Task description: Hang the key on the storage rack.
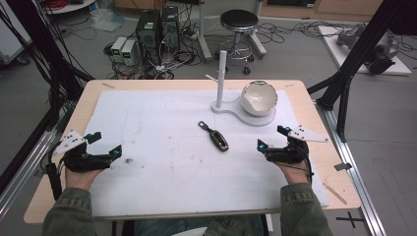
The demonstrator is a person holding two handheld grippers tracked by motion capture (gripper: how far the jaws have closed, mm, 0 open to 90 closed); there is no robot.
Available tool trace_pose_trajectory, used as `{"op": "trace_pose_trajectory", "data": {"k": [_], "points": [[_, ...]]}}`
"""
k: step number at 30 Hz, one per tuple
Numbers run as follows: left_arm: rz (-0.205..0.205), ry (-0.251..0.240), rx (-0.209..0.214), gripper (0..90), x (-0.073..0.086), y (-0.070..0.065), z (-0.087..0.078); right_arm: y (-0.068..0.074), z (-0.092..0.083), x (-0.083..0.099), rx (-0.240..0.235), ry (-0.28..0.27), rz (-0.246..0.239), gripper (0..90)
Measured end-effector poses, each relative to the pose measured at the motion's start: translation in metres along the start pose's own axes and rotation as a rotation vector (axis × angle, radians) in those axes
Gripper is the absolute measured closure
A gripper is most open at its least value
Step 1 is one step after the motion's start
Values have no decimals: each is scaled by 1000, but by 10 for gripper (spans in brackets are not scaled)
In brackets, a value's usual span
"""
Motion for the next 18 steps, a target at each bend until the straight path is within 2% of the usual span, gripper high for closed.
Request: {"op": "trace_pose_trajectory", "data": {"k": [6,11,18], "points": [[-8,-4,-1,17,0,1,0,-1,1,2,-3,14,7,9],[-1,-6,-12,17,0,0,0,-1,0,3,3,21,-7,9],[1,7,-7,17,0,1,-1,-1,1,4,-1,42,-4,9]]}}
Point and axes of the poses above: each handheld gripper's, and its own axes: z roughly forward along the jaws, x roughly out of its underside, y roughly to its left, the point moved 1 cm from there along z, roughly forward along the jaws, and after that the axes turned 1 degree about -z, right-handed, at the moved point
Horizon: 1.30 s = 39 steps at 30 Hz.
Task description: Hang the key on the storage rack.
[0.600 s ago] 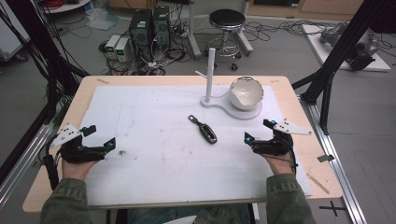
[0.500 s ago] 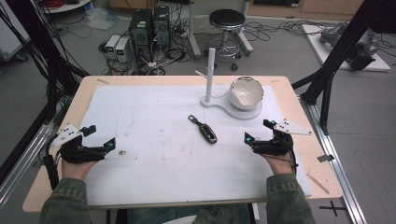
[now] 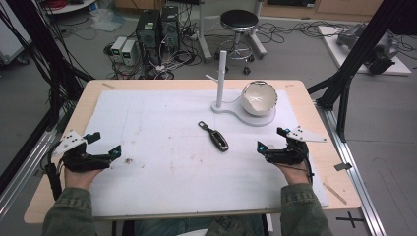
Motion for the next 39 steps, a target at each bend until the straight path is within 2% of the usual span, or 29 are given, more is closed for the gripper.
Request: {"op": "trace_pose_trajectory", "data": {"k": [11,16,22,26,36,39], "points": [[3,21,-3,17,2,-1,-3,2,1,-1,-10,28,-10,9],[4,33,-3,17,2,-2,-4,3,4,-2,-17,64,-10,9],[6,45,-3,17,2,-2,-4,6,12,-5,-39,109,-9,9],[8,50,-6,17,2,-2,-5,9,20,-10,-57,165,-35,9],[15,82,-9,17,3,-4,-5,16,35,-23,-80,199,-52,9],[27,97,-4,17,3,-6,-3,18,42,-27,-99,228,-58,9]]}}
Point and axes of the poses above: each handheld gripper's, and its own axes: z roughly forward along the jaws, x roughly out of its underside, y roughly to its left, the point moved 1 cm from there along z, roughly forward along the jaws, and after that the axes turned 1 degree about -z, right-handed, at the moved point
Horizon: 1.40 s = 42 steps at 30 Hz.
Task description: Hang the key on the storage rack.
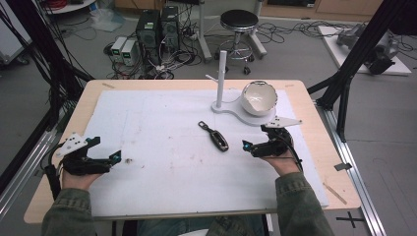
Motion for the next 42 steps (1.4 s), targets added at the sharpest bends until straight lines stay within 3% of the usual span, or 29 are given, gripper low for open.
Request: {"op": "trace_pose_trajectory", "data": {"k": [5,21,33,42], "points": [[5,10,6,17,0,-1,1,6,13,-10,-20,25,-35,9],[-6,-7,17,17,-1,1,8,21,56,-36,-68,136,-79,10],[-1,-3,22,17,-1,1,10,25,86,-59,-114,173,-79,9],[-4,-3,27,17,-1,1,10,29,110,-69,-131,240,-89,10]]}}
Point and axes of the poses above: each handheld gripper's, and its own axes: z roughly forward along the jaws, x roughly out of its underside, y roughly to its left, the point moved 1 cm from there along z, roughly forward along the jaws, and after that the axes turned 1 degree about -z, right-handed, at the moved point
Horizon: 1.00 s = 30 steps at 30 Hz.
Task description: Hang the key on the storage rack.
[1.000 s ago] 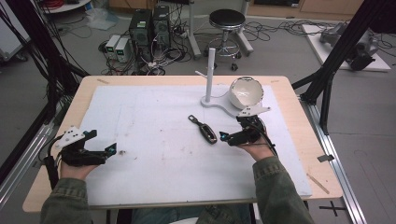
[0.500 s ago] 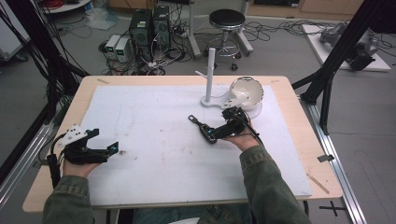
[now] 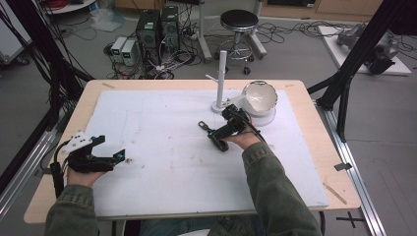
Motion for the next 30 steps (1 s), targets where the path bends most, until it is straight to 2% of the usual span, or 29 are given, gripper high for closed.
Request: {"op": "trace_pose_trajectory", "data": {"k": [4,6,11,13,20,27,30], "points": [[4,3,1,17,0,0,0,2,12,-9,1,22,-16,10],[5,3,2,17,0,0,0,4,19,-13,-1,54,-13,10],[4,4,8,17,0,0,1,4,34,-21,-2,111,-41,10],[0,4,8,17,0,0,1,2,37,-25,8,116,-58,10],[-5,7,10,17,0,1,1,-4,50,-29,6,185,-24,11],[-2,8,10,17,1,1,2,-4,62,-29,7,266,-24,38],[-1,9,10,17,1,1,2,-5,65,-26,28,306,-23,50]]}}
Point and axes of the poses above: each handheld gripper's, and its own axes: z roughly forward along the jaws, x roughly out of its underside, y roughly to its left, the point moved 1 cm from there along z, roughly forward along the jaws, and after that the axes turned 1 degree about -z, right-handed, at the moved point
